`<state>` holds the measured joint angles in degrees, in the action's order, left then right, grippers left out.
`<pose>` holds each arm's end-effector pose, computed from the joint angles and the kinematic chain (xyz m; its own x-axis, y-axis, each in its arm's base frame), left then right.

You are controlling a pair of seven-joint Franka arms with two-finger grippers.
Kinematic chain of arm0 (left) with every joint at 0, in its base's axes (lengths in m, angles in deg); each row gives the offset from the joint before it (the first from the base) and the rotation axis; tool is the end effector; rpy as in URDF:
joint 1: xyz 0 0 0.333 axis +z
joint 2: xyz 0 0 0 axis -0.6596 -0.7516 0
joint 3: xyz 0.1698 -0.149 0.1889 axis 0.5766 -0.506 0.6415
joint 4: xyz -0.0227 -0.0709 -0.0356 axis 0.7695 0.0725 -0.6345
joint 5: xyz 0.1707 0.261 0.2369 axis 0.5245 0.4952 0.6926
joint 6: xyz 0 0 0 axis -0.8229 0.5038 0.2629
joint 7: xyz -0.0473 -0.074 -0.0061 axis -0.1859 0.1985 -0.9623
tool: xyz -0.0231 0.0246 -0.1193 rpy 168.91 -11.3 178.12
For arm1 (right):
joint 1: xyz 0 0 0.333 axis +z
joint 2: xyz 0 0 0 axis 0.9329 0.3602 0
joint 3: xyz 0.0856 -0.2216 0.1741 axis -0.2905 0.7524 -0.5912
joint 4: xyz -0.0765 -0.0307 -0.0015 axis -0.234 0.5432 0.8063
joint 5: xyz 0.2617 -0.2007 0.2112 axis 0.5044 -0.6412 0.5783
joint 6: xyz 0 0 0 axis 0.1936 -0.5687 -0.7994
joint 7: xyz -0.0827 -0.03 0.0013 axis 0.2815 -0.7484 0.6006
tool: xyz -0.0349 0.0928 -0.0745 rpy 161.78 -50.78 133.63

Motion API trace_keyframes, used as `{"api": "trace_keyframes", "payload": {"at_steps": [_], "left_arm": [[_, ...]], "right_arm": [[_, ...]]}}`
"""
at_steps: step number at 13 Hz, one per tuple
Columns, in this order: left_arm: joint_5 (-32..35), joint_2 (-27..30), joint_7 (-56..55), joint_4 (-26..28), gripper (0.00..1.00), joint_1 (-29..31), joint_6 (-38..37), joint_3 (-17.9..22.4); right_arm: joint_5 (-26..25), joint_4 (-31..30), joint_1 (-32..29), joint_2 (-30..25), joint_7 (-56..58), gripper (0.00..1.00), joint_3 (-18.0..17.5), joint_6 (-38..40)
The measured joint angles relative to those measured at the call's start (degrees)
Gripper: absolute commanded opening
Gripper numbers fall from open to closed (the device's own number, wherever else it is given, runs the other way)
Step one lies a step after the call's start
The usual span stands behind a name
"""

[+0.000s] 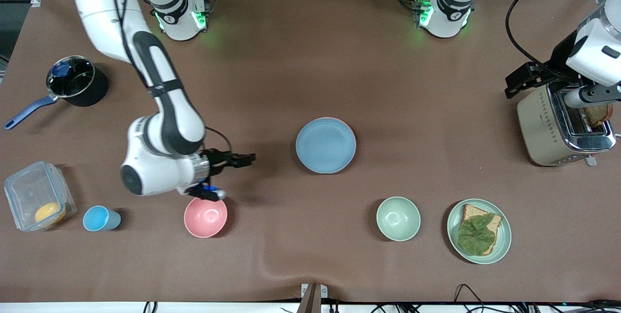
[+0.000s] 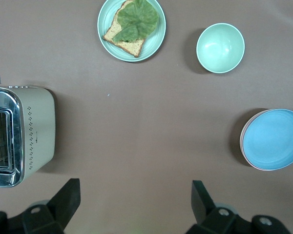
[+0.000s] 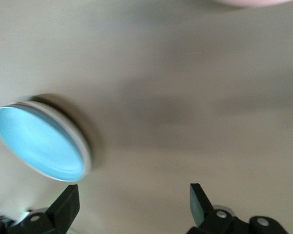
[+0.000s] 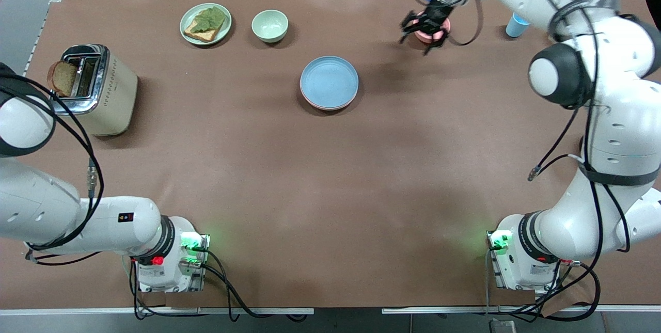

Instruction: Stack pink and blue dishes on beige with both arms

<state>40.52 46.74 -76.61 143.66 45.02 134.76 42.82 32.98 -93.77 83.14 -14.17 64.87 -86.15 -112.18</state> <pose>0.5577 -0.0862 0.6025 0.9936 0.1126 -0.0053 0.1127 -0.9936 0.0070 0.6420 0.1946 0.2550 0.8943 -0.0376 -0.4459 -0.2095 -0.9157 -0.3430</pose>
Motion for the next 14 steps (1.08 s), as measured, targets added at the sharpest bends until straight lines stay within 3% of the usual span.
{"api": "trace_keyframes", "payload": {"at_steps": [5,11,14], "left_arm": [[0.0,0.0,0.0,0.3,1.0,-0.3,-0.1,-0.2],[2.3,0.3,0.0,0.4,1.0,-0.4,0.0,-0.4],[2.4,0.7,0.0,0.4,1.0,0.1,0.1,-0.3]], "right_arm": [[-14.7,-0.1,-6.2,-7.5,0.1,1.0,0.1,2.9],[-25.2,-6.8,-13.4,-24.1,0.2,1.0,0.3,4.1],[-27.0,-8.2,-15.0,-31.5,0.2,1.0,0.3,6.1]]}}
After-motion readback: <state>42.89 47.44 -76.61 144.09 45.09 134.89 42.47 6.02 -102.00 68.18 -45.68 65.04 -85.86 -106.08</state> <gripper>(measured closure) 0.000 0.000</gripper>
